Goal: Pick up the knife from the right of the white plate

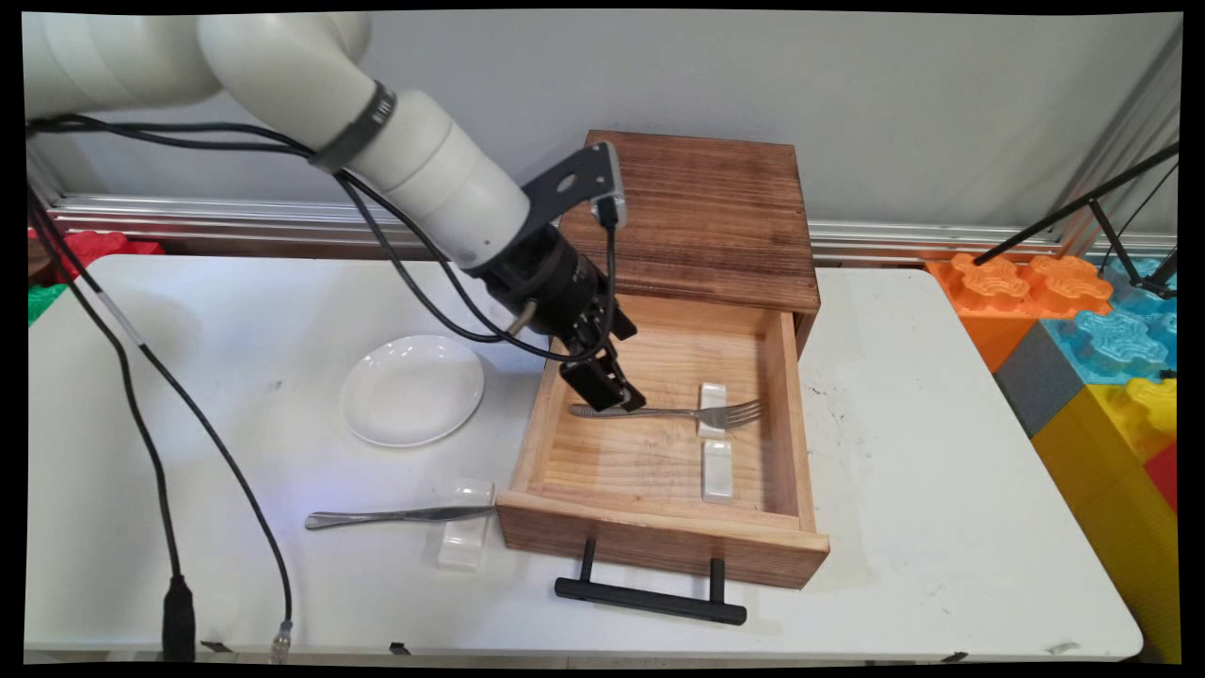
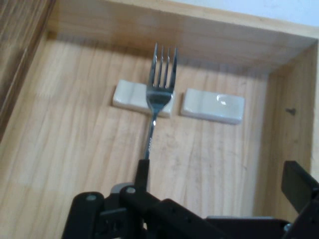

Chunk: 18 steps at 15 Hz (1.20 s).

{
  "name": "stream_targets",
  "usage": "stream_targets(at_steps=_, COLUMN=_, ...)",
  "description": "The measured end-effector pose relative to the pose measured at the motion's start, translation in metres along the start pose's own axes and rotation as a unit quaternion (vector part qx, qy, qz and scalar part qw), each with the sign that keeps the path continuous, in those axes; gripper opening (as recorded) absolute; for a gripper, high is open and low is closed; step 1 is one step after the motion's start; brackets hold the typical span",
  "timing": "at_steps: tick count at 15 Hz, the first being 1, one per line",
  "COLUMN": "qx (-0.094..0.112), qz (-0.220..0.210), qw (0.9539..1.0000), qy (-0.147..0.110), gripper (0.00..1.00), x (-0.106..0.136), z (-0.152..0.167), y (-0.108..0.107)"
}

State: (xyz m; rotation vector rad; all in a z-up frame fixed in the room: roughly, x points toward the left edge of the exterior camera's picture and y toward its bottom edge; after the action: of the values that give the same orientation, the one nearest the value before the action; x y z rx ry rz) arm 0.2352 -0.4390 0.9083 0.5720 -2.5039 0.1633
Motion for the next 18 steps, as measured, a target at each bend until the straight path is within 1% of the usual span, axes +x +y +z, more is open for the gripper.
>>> stream_targets(at_steps=3, qx=0.007, qz=-0.006, qw=0.9999, qy=-0.006, gripper=1.00, x=-0.004, z=-0.020, y=0.009)
stream_targets(at_steps=7, qx=0.017, qz=-0.015, qw=0.9997, qy=-0.006, gripper=1.00, x=-0.019, z=-0.046, y=0.017)
stream_targets(at_steps=10, qx=0.022, qz=-0.019, qw=0.9995, qy=-0.008, gripper=1.00, x=-0.040, z=-0.067, y=0.019)
stream_targets(at_steps=13, qx=0.024, qz=-0.019, qw=0.9995, qy=-0.011, gripper=1.00, x=-0.057, z=-0.081, y=0.018)
stream_targets(at_steps=15, qx=0.023, qz=-0.018, qw=0.9995, qy=-0.013, gripper=1.00, x=-0.071, z=-0.089, y=0.018)
stream_targets(at_steps=18, qx=0.014, qz=-0.014, qw=0.9996, qy=-0.019, gripper=1.00, x=-0.098, z=-0.101, y=0.017)
